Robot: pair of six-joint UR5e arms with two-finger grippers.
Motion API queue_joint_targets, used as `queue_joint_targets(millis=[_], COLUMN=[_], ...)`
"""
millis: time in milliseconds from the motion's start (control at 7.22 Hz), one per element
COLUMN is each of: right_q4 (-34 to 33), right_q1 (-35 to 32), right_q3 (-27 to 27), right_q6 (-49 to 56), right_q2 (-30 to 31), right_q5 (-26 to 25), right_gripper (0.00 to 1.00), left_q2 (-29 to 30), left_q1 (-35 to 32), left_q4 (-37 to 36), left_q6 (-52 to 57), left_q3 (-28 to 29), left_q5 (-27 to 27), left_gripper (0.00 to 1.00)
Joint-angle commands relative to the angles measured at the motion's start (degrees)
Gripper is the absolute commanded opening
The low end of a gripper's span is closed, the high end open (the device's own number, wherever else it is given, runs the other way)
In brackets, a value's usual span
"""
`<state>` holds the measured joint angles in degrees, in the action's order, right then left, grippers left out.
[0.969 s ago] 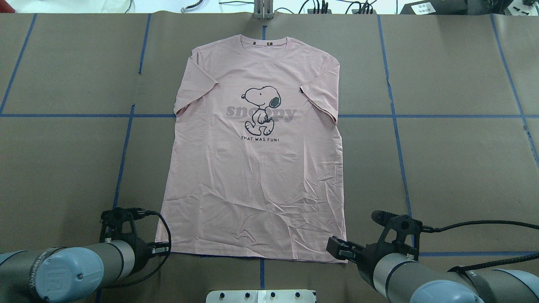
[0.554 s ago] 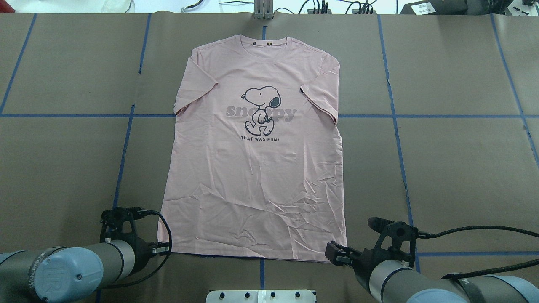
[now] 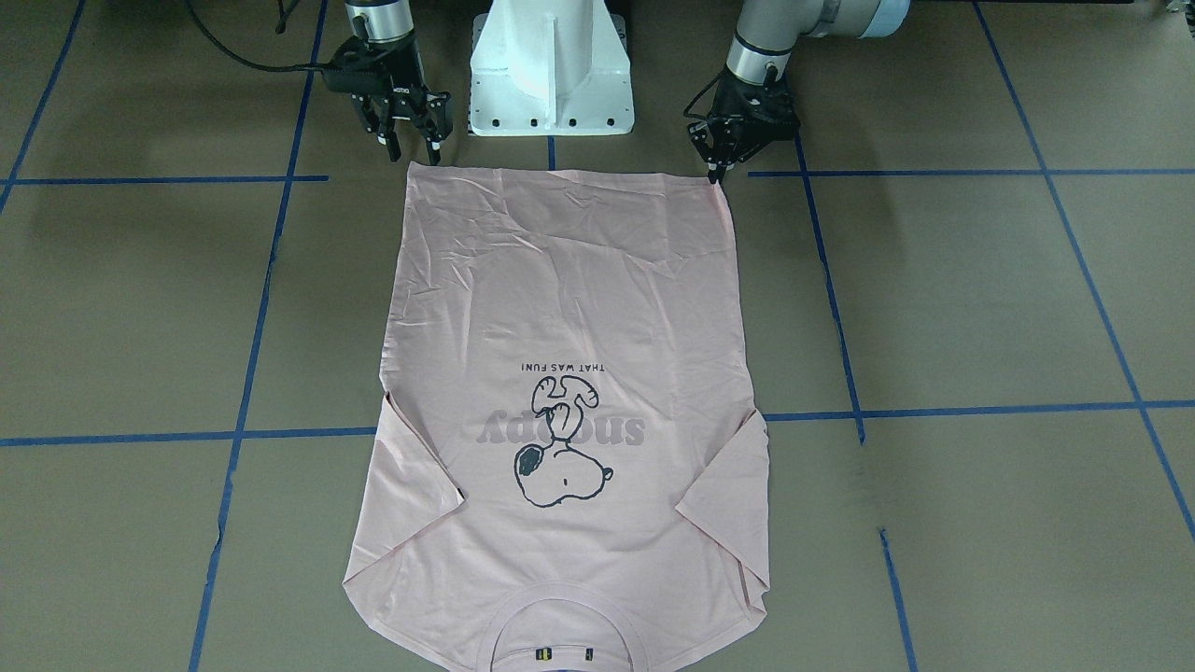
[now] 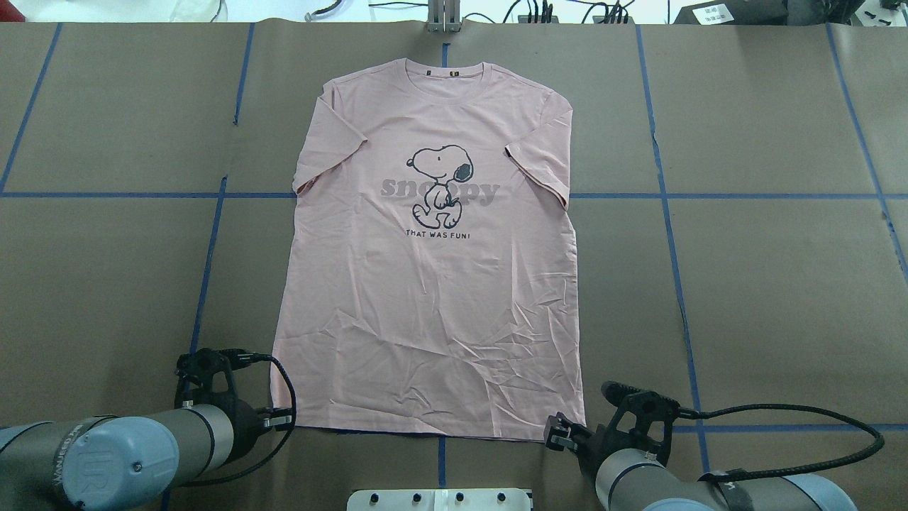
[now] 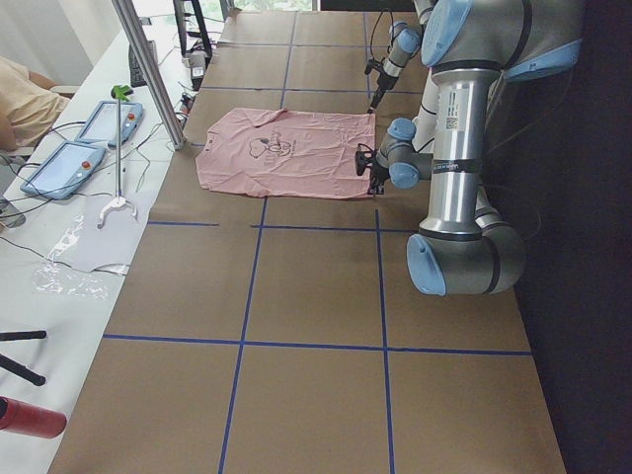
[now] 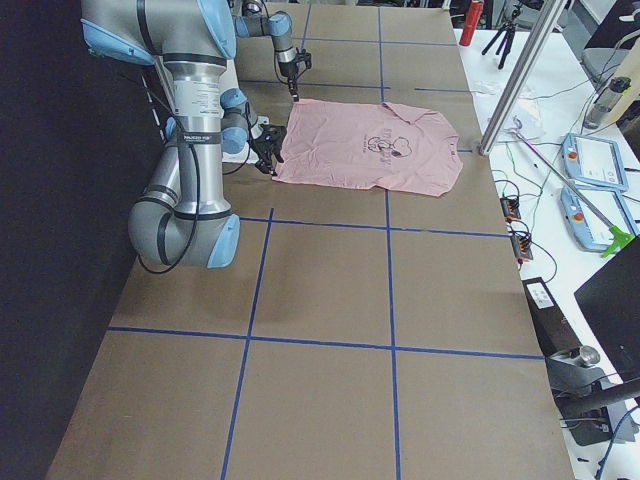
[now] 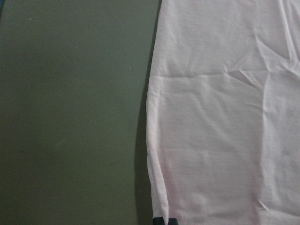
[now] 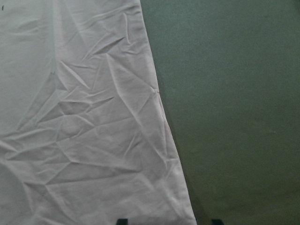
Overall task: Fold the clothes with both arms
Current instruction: 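Grasp the hem corners with both grippers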
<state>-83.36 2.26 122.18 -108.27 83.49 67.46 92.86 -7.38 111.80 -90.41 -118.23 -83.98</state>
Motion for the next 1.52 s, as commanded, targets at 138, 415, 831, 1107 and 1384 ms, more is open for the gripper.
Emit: queue_joint_targets(millis=[138, 415, 831, 1107, 1384], right_q4=[0.0, 0.0, 0.0, 0.0, 0.0], right_q1=[0.6, 1.1, 1.2, 1.1, 1.1], right_q3=[-1.6, -1.9, -2.7, -2.8, -2.9], right_q6=[0.0, -0.1, -0.1, -0.1, -0.3], right_q2=[-0.3, -0.3, -0.3, -0.3, -0.3], right_q5=[-0.3, -0.3, -0.3, -0.4, -0.4], right_gripper=[0.57, 0.53, 0.49, 0.02, 0.0], left_q2=[0.2, 0.2, 0.2, 0.2, 0.2], left_q1=[0.0, 0.0, 0.1, 0.0, 0.1], left_q4=[0.0, 0.0, 0.0, 0.0, 0.0], left_q6=[0.0, 0.0, 0.1, 0.0, 0.1], left_q3=[0.0, 0.0, 0.0, 0.0, -0.1], left_q5=[-0.1, -0.1, -0.2, -0.2, -0.2], left_gripper=[0.0, 0.0, 0.0, 0.0, 0.0])
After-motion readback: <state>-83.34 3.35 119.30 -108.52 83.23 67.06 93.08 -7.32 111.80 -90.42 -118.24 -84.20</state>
